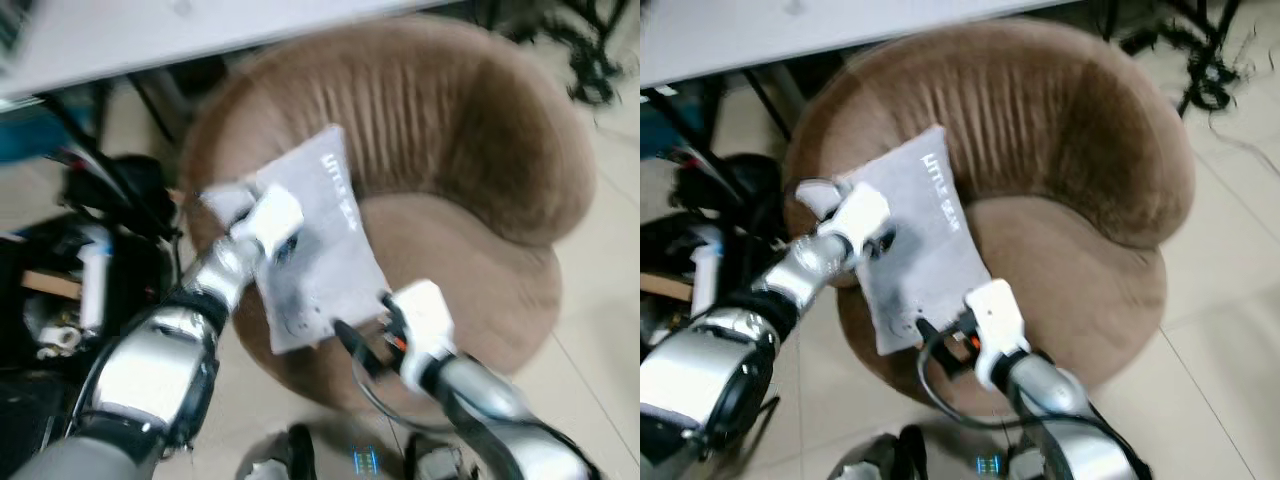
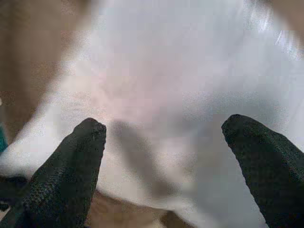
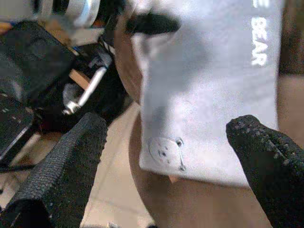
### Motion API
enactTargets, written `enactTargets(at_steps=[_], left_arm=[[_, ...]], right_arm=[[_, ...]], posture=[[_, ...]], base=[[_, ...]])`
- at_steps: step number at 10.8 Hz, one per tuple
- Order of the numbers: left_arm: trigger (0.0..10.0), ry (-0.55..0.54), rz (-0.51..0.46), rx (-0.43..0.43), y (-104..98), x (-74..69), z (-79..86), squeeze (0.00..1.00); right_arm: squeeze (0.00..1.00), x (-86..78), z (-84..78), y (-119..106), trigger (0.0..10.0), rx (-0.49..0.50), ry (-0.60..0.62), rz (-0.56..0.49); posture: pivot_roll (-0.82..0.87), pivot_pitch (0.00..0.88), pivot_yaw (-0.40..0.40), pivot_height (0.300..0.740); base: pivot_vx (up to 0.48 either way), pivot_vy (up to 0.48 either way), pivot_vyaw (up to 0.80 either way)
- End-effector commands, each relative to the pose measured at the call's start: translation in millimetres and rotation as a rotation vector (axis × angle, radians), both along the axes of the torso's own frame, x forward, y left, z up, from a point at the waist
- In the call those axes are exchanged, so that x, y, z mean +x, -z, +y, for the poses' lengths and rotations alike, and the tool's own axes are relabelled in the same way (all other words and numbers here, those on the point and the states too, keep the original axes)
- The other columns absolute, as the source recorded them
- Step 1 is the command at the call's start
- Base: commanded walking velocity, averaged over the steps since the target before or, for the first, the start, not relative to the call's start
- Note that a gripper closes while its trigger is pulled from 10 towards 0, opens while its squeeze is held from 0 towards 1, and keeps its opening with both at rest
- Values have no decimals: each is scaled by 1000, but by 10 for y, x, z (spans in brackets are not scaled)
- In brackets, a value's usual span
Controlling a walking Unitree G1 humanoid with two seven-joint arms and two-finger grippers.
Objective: Move the pillow to the sofa from floor
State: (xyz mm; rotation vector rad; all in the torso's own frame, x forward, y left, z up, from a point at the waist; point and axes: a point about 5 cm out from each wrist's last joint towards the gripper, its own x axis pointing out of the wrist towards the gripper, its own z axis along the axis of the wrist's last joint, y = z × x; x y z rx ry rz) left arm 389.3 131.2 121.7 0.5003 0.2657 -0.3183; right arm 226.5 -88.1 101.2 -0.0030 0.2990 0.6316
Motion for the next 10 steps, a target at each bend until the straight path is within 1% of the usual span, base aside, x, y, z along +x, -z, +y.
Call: enactTargets(at_steps=[1,3,4,5,6,7,8,10], left_arm=[[10000,-40,-46,-98,-157,63,54,0],[10000,-68,-140,-203,-450,158,97,0],[10000,-103,-193,-273,-613,198,161,0],[10000,-112,-231,-320,-684,197,191,0],[10000,-161,-281,-394,-703,159,224,0],[10000,-253,-310,-480,-623,63,270,0],[10000,-272,-329,-509,-522,-70,249,0],[10000,-290,-335,-511,-381,-285,206,0]], right_arm=[[0,60,63,24,10000,7,-20,-18],[0,242,129,37,10000,13,-32,-53],[0,333,178,52,10000,15,-43,-71],[0,408,209,59,10000,16,-46,-85],[0,500,215,38,10000,19,-28,-101],[0,600,200,18,10000,20,-15,-120],[0,681,176,18,10000,16,-11,-128],[0,813,141,42,10000,2,-1,-158]], posture=[[-230,0,149,740],[-194,0,158,740],[-172,0,162,740],[-157,0,159,740],[-147,0,156,740],[-132,0,144,740],[-108,0,121,740],[-69,0,88,740]], base=[[0,0,0],[0,0,0],[0,0,0],[0,0,0],[0,0,0],[0,0,0],[0,0,0],[0,0,0]])
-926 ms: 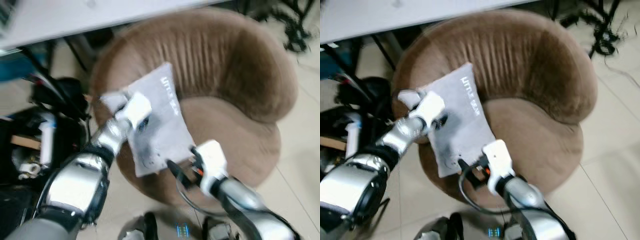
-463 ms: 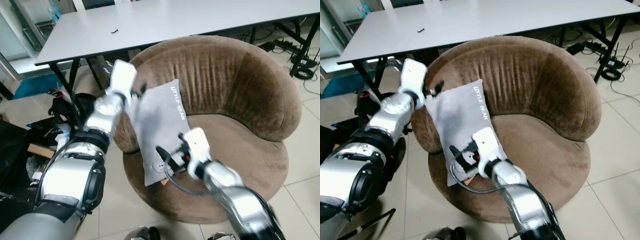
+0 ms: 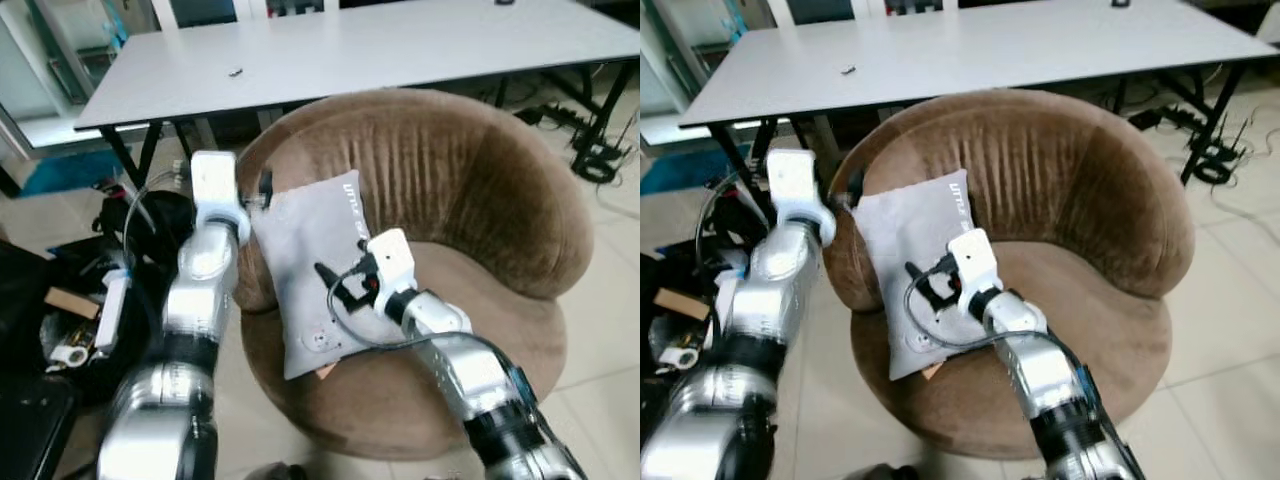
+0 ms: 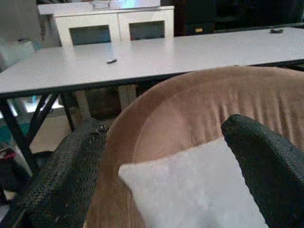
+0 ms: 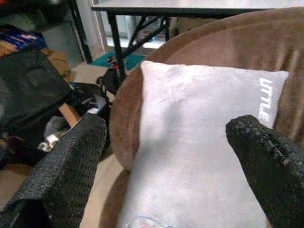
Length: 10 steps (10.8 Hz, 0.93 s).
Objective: Move the pillow to the sofa from floor
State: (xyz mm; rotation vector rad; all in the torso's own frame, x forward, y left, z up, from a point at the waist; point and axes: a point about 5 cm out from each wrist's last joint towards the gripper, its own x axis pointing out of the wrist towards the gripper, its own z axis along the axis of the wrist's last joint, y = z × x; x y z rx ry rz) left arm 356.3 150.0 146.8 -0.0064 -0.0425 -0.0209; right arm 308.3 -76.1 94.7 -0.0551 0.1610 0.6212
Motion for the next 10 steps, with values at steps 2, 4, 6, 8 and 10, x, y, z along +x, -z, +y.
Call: enactTargets(at_steps=[2,4,6,8,10], left_arm=[[10000,-28,35,-29,119,-169,-56,0],[10000,-27,57,-31,220,-261,-129,0],[10000,-17,40,11,185,-309,-210,0],[10000,-12,62,6,203,-334,-249,0],[10000,-21,69,6,209,-331,-233,0]], right_arm=[[0,96,4,-1,10000,-19,10,-25],[0,131,4,-2,10000,-23,13,-29],[0,178,7,23,10000,-51,7,-41],[0,209,20,32,10000,-53,4,-44],[0,220,25,36,10000,-56,3,-44]], posture=[[-55,0,68,740],[-47,0,58,740],[-38,0,47,740],[-34,0,41,740],[-33,0,39,740]], base=[[0,0,0],[0,0,0],[0,0,0],[0,0,0],[0,0,0]])
